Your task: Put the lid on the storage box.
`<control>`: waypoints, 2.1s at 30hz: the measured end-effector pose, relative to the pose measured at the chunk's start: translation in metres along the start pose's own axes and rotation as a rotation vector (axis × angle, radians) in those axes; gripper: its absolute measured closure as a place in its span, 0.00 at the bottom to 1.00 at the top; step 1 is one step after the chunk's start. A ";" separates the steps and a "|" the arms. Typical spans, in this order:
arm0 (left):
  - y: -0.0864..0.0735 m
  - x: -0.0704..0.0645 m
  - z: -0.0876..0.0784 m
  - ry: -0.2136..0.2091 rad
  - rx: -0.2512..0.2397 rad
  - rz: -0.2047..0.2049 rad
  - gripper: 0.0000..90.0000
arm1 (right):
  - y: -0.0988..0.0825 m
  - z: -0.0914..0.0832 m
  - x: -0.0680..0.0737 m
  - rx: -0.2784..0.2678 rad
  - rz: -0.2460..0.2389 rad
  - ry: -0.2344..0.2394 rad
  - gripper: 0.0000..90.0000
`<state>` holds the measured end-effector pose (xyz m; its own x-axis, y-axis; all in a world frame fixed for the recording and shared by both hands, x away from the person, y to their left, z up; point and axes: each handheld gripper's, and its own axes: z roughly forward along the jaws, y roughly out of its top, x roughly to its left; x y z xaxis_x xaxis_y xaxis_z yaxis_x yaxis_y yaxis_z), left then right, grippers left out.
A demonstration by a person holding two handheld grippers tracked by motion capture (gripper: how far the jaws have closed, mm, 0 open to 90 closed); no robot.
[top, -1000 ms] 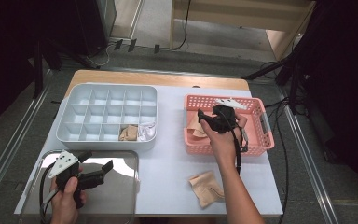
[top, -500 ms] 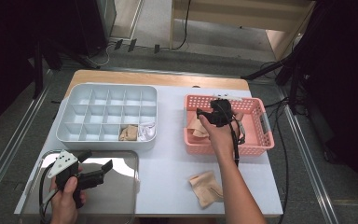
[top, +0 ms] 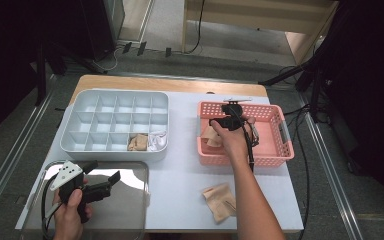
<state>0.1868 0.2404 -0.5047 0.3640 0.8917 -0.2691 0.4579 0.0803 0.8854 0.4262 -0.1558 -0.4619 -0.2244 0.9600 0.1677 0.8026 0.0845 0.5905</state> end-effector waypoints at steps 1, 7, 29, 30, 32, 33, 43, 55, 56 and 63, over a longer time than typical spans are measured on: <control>0.000 0.000 0.000 -0.002 -0.001 0.000 0.09 | 0.001 0.002 0.001 0.020 0.003 0.002 0.42; 0.000 0.000 0.000 0.000 0.002 -0.001 0.09 | 0.002 0.014 -0.002 0.130 0.007 -0.018 0.41; 0.001 0.001 -0.001 0.001 0.000 -0.003 0.09 | 0.002 0.029 -0.001 0.250 -0.049 -0.160 0.88; 0.001 0.001 -0.001 0.000 0.000 -0.003 0.09 | 0.002 0.027 -0.001 0.236 -0.043 -0.162 0.89; 0.001 0.001 -0.001 0.001 -0.001 -0.002 0.09 | 0.002 0.025 -0.001 0.202 -0.049 -0.154 0.89; 0.001 0.001 -0.001 0.001 -0.001 -0.002 0.09 | 0.002 0.024 -0.001 0.187 -0.045 -0.152 0.89; 0.000 -0.001 0.000 -0.001 0.004 0.007 0.09 | 0.000 0.001 -0.004 -0.024 -0.010 -0.108 0.89; 0.000 -0.002 0.001 -0.003 0.006 0.006 0.09 | -0.006 -0.021 -0.005 -0.195 0.005 -0.067 0.89; 0.000 -0.002 0.001 -0.003 0.006 0.006 0.09 | -0.006 -0.021 -0.005 -0.195 0.005 -0.067 0.89; 0.000 -0.002 0.001 -0.003 0.008 0.012 0.09 | -0.013 -0.032 -0.004 -0.278 -0.005 -0.032 0.88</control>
<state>0.1869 0.2376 -0.5048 0.3719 0.8912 -0.2598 0.4603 0.0660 0.8853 0.3987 -0.1691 -0.4453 -0.2069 0.9681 0.1413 0.6176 0.0172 0.7863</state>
